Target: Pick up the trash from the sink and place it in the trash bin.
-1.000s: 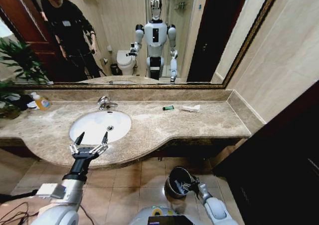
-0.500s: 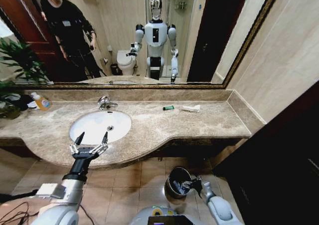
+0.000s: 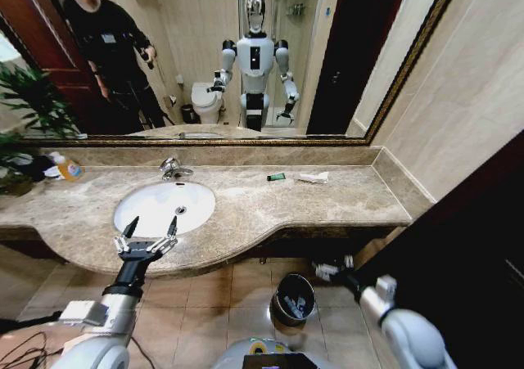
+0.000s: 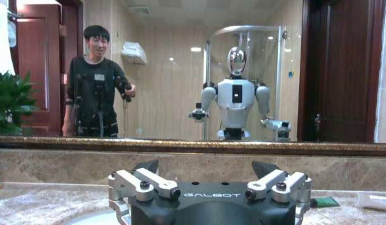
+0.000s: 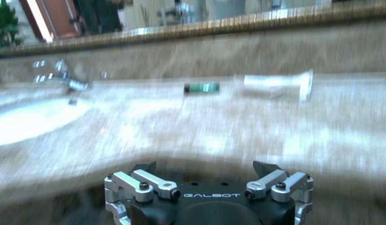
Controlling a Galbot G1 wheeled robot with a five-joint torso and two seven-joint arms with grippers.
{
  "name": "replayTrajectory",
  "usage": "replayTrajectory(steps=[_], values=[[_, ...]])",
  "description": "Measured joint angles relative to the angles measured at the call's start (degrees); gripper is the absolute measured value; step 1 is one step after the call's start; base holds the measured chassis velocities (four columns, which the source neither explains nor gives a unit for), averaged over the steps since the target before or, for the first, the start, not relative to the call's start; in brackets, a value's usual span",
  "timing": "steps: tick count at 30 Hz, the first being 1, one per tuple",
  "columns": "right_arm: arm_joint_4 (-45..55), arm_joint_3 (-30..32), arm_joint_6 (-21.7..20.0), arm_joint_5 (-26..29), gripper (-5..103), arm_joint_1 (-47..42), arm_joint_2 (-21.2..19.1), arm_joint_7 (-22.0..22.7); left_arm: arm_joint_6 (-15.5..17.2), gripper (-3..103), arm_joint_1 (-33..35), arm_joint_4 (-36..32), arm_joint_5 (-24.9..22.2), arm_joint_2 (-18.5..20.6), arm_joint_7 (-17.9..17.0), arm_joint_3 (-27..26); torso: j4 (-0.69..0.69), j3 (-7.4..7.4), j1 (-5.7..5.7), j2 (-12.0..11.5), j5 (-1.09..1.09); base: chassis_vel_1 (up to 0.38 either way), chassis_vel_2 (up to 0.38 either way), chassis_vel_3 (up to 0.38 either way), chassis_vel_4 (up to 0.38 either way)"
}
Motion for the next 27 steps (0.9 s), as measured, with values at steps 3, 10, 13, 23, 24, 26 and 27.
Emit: replayTrajectory(steps=[3, 10, 13, 23, 24, 26, 27], values=[[-0.56, -1.01, -2.01, 1.95, 100, 4.38, -2.66, 1.4, 0.0, 100, 0.0, 0.0, 0.0, 0.0, 0.0, 0.0, 0.0, 0.0, 0.0, 0.0, 0.0, 0.0, 0.0, 0.0, 0.0], [-2.95, -2.37, -3.46, 4.95, 100, 10.3, -7.54, 1.61, 0.0, 100, 0.0, 0.0, 0.0, -0.01, 0.0, 0.0, -0.02, 0.0, 0.0, 0.0, -0.01, 0.0, 0.0, 0.0, 0.0], [-5.09, -3.27, -3.73, 5.96, 100, 13.55, -9.99, 1.55, 0.0, 100, 0.0, 0.0, 0.0, 0.0, 0.0, 0.0, -0.02, 0.0, 0.0, 0.0, -0.01, 0.0, 0.0, 0.0, 0.0], [-11.16, -6.9, -3.94, 8.16, 100, 23.91, -16.82, 2.69, 0.0, 100, 0.0, 0.0, 0.0, -0.01, 0.0, 0.0, -0.02, 0.0, 0.0, 0.0, -0.02, 0.0, 0.0, 0.0, 0.0], [-12.03, -7.71, -3.97, 8.33, 100, 25.57, -17.5, 2.77, 0.0, 100, 0.0, 0.0, 0.0, 0.0, 0.0, 0.0, -0.02, 0.0, 0.0, 0.0, -0.02, 0.0, 0.0, 0.0, 0.0], [-14.62, -10.6, -3.73, 8.59, 100, 29.6, -19.35, 2.73, 0.0, 100, 0.0, 0.0, 0.0, 0.0, 0.0, 0.0, -0.02, 0.0, 0.0, 0.0, -0.02, 0.0, 0.0, 0.0, 0.0], [-14.62, -10.6, -3.73, 8.59, 100, 29.6, -19.35, 2.73, 0.0, 100, 0.0, 0.0, 0.0, 0.0, 0.0, 0.0, -0.02, 0.0, 0.0, 0.0, -0.02, 0.0, 0.0, 0.0, 0.0]])
